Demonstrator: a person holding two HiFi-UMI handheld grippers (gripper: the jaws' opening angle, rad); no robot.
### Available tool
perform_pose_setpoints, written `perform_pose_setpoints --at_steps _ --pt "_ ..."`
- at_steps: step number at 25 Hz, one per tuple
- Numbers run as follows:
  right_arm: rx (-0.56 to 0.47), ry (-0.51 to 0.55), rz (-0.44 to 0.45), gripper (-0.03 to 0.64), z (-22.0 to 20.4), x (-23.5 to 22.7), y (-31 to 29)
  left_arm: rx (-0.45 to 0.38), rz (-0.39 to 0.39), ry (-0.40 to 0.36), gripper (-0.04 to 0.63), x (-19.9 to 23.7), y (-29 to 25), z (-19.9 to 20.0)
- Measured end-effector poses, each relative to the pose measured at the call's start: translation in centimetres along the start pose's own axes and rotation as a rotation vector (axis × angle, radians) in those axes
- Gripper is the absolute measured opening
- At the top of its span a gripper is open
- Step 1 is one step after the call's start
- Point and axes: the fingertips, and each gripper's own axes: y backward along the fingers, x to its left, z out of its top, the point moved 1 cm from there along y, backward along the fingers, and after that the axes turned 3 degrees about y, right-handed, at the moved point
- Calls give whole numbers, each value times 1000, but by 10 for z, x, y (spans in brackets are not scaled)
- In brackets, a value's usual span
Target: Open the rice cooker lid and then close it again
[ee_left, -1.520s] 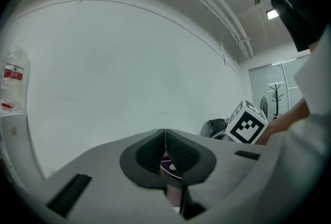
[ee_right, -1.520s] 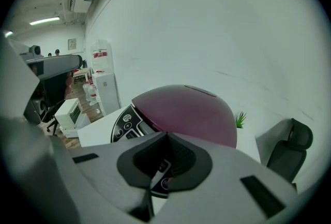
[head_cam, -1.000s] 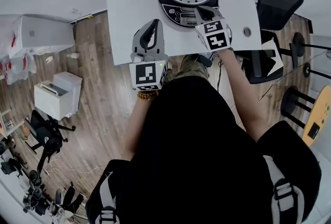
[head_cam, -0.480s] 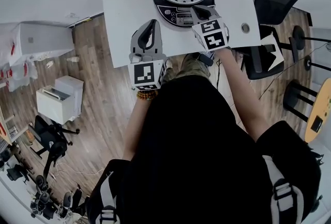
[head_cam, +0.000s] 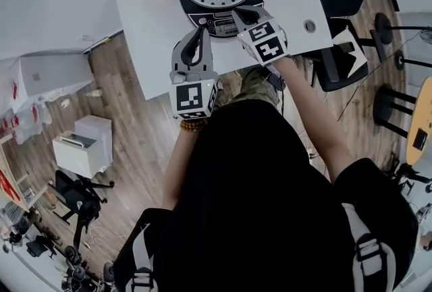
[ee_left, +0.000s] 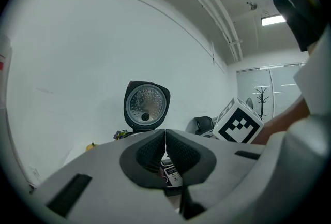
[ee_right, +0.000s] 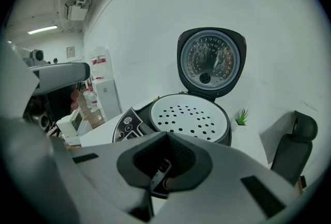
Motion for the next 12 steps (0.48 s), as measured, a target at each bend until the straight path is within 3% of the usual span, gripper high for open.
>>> perform_pose_setpoints --at_steps 7,12 --pt "-18 -12 -10 28 1 -2 3 19 -29 15 28 -8 -6 -11" --pt "-77 -74 28 28 6 -1 0 14 -32 -32 28 3 -10 -3"
